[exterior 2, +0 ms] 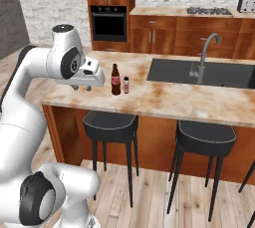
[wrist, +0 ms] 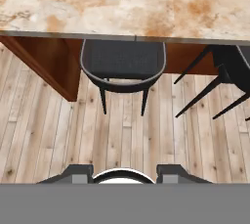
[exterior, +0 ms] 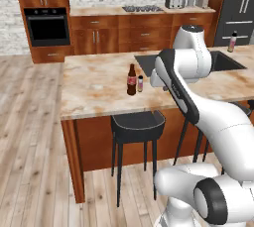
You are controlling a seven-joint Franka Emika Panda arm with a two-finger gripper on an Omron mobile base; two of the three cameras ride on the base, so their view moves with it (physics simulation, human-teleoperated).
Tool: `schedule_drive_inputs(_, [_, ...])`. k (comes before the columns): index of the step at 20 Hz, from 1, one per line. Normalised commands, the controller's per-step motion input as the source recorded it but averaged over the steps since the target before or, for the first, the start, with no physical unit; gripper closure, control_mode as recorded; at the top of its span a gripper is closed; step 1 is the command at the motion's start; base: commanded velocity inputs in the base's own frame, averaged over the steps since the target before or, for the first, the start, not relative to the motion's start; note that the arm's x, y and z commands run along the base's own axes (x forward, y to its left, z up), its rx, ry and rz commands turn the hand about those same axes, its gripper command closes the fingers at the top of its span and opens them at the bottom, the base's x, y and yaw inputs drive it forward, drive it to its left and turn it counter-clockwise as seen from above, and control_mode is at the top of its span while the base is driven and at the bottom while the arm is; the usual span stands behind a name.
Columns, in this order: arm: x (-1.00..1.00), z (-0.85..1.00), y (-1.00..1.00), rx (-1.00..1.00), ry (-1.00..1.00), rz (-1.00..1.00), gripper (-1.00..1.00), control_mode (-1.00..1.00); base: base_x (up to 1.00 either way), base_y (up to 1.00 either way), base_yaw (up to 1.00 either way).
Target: Place the large bottle from the dining counter next to the other large bottle outside the sink, and place the small bottle from the dining counter next to the other small bottle inside the sink.
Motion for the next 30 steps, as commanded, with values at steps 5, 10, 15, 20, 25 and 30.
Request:
schedule_drive_inputs(5, [0.00,0.00,0.00,0.00,0.00,0.00,-1.00,1.00,0.09,0.01,-0.01])
schedule_drive_inputs(10, [0.00,0.00,0.00,0.00,0.00,0.00,-1.00,1.00,0.88,0.37,-0.11])
schedule_drive_inputs(15, [0.00,0.00,0.00,0.00,0.00,0.00,-1.00,1.00,0.99,0.50,-0.12])
schedule_drive_inputs(20, [0.00,0.00,0.00,0.00,0.00,0.00,-1.00,1.00,0.75,0.14,-0.03])
schedule_drive_inputs(25, [0.00,0.00,0.00,0.00,0.00,0.00,-1.00,1.00,0.08,0.00,0.00])
schedule_drive_inputs(30, [0.04,0.00,0.00,0.00,0.00,0.00,-1.00,-1.00,0.00,0.00,0.00])
